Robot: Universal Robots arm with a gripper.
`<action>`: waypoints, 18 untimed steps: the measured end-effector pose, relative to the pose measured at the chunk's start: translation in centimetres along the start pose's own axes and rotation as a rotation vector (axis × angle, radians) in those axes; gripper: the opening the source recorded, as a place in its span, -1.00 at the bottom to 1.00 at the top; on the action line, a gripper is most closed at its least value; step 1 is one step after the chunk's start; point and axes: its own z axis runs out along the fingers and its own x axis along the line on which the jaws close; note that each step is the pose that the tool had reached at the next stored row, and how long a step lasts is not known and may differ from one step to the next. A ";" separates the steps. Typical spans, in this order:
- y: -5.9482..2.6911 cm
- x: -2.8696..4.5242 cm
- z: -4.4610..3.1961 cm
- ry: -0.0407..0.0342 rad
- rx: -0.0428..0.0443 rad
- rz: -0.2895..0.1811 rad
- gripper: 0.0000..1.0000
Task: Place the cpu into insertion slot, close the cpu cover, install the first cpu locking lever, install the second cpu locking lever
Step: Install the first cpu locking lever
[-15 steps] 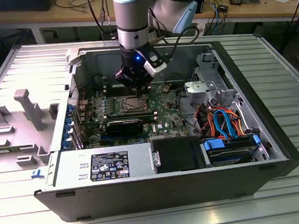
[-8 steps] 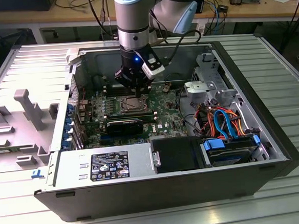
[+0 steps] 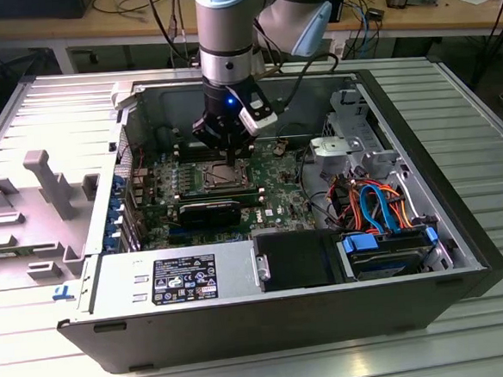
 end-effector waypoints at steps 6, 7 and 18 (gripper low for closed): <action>-0.64 -0.02 -0.29 0.0003 0.0032 0.001 -0.79; -0.68 -0.02 -0.44 0.0002 0.0031 0.001 -0.79; -0.93 -0.03 -3.71 0.0002 0.0031 0.001 -0.79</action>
